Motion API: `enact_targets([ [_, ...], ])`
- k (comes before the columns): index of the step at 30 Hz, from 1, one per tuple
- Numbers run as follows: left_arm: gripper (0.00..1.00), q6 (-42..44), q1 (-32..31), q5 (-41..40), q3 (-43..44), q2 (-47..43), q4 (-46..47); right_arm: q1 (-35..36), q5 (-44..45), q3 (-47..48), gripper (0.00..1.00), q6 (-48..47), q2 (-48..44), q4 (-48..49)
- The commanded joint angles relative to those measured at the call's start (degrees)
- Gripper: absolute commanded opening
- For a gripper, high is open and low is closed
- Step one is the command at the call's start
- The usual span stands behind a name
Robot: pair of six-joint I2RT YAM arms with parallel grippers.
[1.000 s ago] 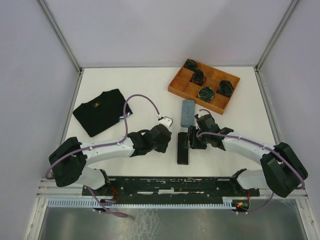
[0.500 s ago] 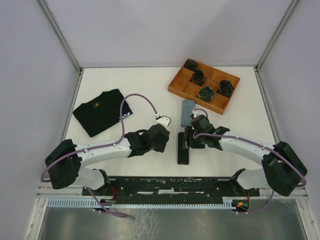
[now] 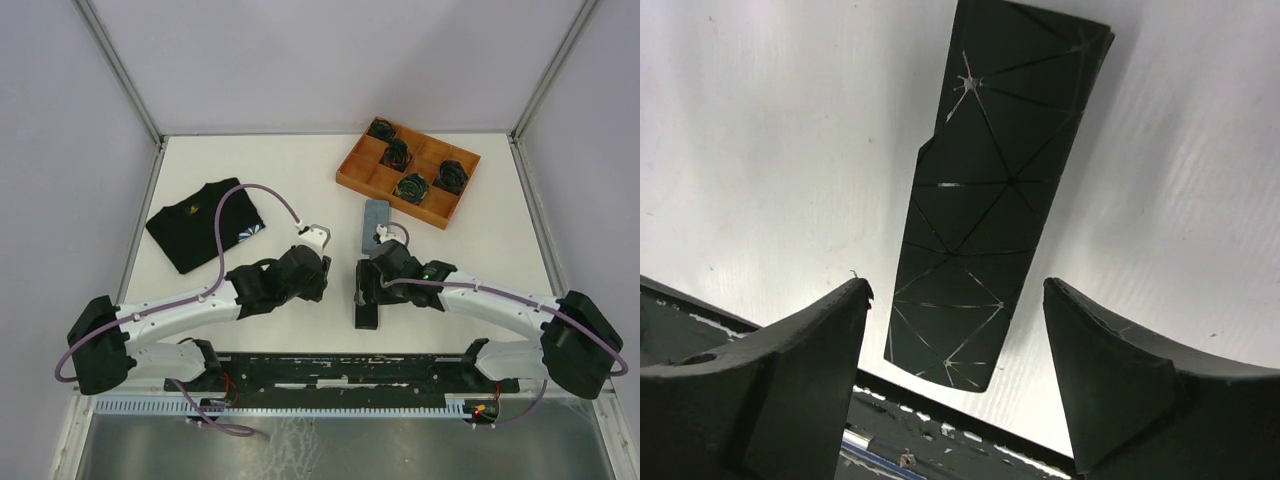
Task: Organize the sunglasses
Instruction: Move the sunglasses case at the center of the board.
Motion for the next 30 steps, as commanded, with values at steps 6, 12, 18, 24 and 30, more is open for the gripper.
enact_targets([
  [6,0.52,-1.5,-0.1,-1.5,-1.0,-3.2,-0.4,6.6,10.6,6.7,0.81,3.2,8.6,-4.3],
  [12,0.52,-1.6,0.0,-1.5,-1.4,-4.0,-1.0,10.5,17.1,11.1,0.78,4.1,14.3,-9.7],
  [18,0.53,-1.3,0.1,-2.0,-1.3,-5.6,-2.1,12.1,18.7,13.6,0.73,4.8,18.3,-12.3],
  [24,0.53,-1.6,0.1,-3.2,-1.2,-8.2,-4.1,12.1,18.4,13.8,0.68,4.8,19.0,-12.6],
  [30,0.55,-1.8,0.1,-4.1,0.3,-12.2,-7.4,12.1,16.6,16.0,0.64,2.3,19.3,-10.8],
])
